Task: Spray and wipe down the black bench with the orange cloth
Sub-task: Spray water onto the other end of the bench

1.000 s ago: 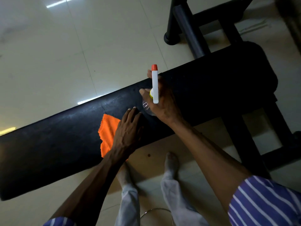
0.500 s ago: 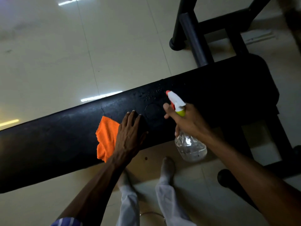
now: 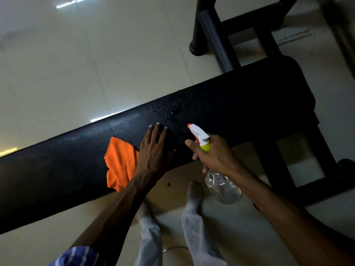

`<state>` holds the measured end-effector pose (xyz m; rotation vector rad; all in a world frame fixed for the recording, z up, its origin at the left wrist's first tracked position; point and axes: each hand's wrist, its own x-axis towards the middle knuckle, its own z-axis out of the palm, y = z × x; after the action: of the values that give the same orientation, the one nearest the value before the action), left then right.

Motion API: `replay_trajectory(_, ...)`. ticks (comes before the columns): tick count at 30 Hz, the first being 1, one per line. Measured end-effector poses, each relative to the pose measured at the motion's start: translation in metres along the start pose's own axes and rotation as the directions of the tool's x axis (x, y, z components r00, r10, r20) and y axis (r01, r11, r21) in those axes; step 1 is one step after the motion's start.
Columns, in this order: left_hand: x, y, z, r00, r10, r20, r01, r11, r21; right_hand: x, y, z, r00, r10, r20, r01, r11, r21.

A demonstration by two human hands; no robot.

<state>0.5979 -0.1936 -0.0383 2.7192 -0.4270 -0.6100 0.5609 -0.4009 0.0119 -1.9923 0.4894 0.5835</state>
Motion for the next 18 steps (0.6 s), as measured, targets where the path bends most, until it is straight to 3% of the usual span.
replay_trajectory(6,0.02,0.028,0.006,0.999,0.051,0.014,-0.051,0.999,0.009,-0.008,0.001,-0.026,0.997,0.013,-0.081,-0.013,1.0,-0.004)
replay_trajectory(10,0.034,0.049,0.008,0.996,0.092,0.017,-0.092,0.996,0.019,-0.013,0.0,-0.054,0.992,0.029,-0.119,-0.046,0.99,-0.136)
replay_trajectory(14,0.053,0.072,0.011,0.99,0.131,0.055,-0.133,0.99,0.041,-0.012,0.003,-0.084,0.989,0.044,-0.143,-0.047,0.999,-0.019)
replay_trajectory(18,0.072,0.099,0.015,0.979,0.189,0.078,-0.194,0.979,0.06,-0.013,0.012,-0.111,0.979,0.042,-0.201,-0.066,0.991,-0.114)
